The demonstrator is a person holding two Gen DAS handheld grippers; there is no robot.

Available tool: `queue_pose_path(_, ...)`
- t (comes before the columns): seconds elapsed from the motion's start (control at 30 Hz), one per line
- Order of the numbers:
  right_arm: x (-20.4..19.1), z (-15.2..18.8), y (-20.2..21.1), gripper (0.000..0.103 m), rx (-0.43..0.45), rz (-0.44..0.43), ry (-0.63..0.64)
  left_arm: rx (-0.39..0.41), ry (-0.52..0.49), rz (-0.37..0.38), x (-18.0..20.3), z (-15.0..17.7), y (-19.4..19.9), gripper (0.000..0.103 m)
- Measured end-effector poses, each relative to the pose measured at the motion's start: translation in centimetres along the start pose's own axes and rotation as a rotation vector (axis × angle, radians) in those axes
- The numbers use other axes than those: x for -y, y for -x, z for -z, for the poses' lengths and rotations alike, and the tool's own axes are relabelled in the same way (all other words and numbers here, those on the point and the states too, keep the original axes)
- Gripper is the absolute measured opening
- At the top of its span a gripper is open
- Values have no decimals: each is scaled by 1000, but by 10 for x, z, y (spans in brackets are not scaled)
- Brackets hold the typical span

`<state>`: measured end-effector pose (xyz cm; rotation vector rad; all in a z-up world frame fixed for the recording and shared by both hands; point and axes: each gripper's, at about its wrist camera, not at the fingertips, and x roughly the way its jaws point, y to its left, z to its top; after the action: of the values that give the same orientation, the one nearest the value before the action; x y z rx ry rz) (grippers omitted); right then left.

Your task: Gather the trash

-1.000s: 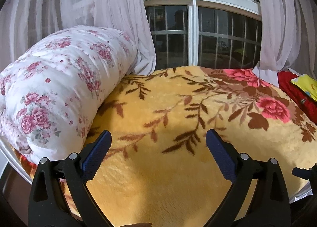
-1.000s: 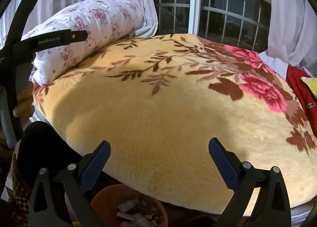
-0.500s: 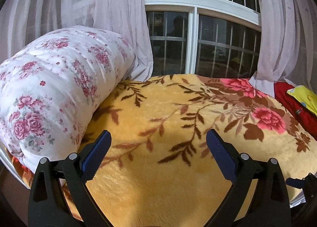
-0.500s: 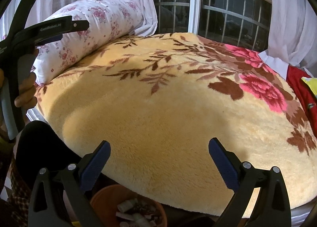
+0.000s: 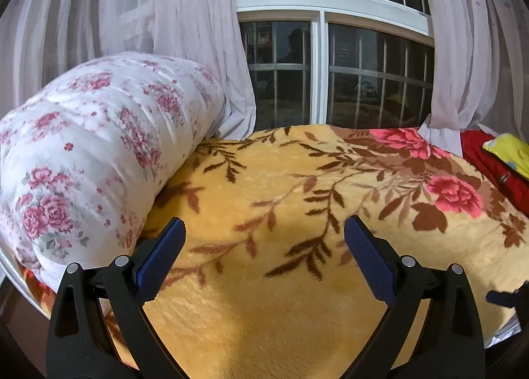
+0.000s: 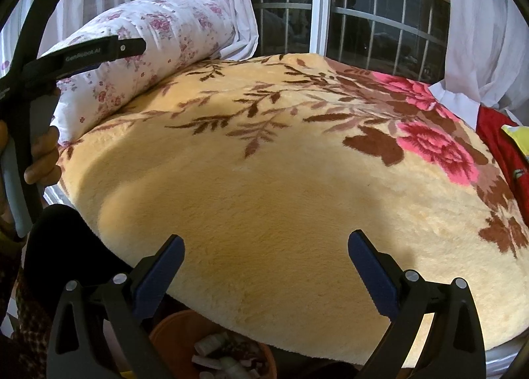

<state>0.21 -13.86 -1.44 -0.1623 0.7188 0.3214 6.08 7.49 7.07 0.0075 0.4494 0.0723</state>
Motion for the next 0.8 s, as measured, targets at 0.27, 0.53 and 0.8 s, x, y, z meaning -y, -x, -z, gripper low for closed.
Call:
queue_pose_path(0.27,24,-12,3,98,39,36,-46,-16,-14,-9,7,3,-5,94)
queue_pose_path(0.53,50,-30,8,98,98,114,-84,-30,-41,-34,17,6,-10,94)
queue_pose_path(0.8,82,-56,16,98,153,227,-173,-39,-44,-44,21,7,-13,94)
